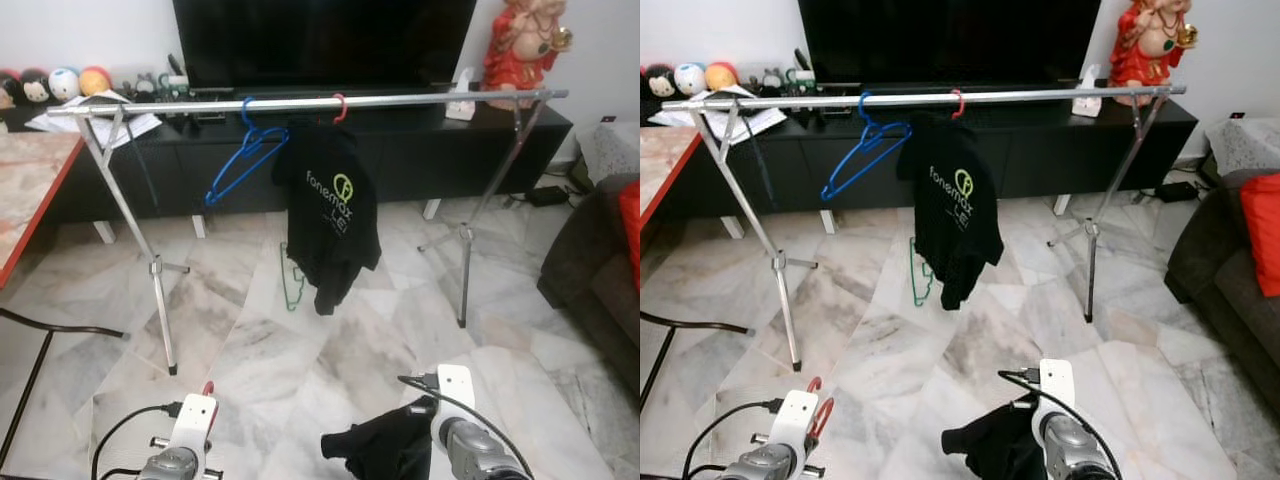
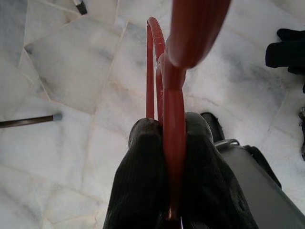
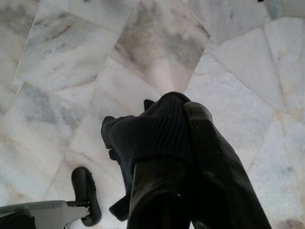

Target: Hang hanger

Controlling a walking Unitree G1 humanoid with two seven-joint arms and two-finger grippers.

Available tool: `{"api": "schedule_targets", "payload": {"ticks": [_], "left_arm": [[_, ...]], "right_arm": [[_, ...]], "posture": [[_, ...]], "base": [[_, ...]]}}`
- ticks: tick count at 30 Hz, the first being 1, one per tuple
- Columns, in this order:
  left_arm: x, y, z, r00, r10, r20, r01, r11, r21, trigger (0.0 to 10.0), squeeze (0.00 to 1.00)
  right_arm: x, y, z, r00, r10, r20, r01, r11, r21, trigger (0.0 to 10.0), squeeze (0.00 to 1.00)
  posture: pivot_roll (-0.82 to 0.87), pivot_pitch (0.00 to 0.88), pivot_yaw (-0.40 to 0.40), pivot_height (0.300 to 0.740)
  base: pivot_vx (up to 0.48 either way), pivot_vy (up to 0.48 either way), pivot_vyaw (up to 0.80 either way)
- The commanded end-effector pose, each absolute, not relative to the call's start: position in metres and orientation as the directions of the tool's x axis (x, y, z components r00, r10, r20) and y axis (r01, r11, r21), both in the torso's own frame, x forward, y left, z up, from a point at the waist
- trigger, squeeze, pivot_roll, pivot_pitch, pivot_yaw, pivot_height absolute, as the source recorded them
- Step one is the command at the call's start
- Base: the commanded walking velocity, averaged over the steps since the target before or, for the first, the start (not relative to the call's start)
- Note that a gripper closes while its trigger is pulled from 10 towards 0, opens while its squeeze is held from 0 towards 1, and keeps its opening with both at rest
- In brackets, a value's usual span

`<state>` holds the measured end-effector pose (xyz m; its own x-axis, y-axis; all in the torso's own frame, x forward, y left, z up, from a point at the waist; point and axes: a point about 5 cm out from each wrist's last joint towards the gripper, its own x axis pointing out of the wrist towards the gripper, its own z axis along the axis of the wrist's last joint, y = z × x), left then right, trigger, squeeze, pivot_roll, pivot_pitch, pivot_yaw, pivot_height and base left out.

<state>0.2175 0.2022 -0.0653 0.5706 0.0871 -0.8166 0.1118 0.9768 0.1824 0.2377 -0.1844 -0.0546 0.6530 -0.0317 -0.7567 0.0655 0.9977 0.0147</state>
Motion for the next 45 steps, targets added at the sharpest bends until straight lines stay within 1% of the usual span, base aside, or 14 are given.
{"api": "schedule_targets", "payload": {"ticks": [1, 18, 37, 45], "left_arm": [[0.2172, 0.2022, -0.0655, 0.568, 0.084, -0.818, 0.124, 0.974, 0.187, 10.0, 0.00], [0.2184, 0.2028, -0.0646, 0.572, 0.083, -0.816, 0.130, 0.973, 0.190, 10.0, 0.00], [0.2192, 0.2031, -0.0640, 0.573, 0.072, -0.816, 0.148, 0.971, 0.190, 10.0, 0.00], [0.2192, 0.2031, -0.0641, 0.572, 0.071, -0.817, 0.149, 0.971, 0.188, 10.0, 0.00]], "right_arm": [[0.2402, -0.1870, -0.0524, 0.664, -0.039, -0.747, 0.064, 0.998, 0.004, 10.0, 0.00], [0.2414, -0.1870, -0.0517, 0.666, -0.043, -0.744, 0.070, 0.998, 0.005, 10.0, 0.00], [0.2424, -0.1871, -0.0509, 0.669, -0.045, -0.742, 0.074, 0.997, 0.007, 10.0, 0.00], [0.2428, -0.1873, -0.0506, 0.670, -0.046, -0.741, 0.076, 0.997, 0.007, 10.0, 0.00]], "posture": [[-0.11, 0.000, -0.027, 0.740], [-0.11, 0.000, -0.027, 0.740], [-0.11, 0.000, -0.023, 0.740], [-0.11, 0.000, -0.023, 0.740]], "base": [[0.000, 0.259, 0.00], [0.000, 0.262, 0.00], [0.000, 0.000, 0.00], [-0.276, 0.000, 0.00]]}}
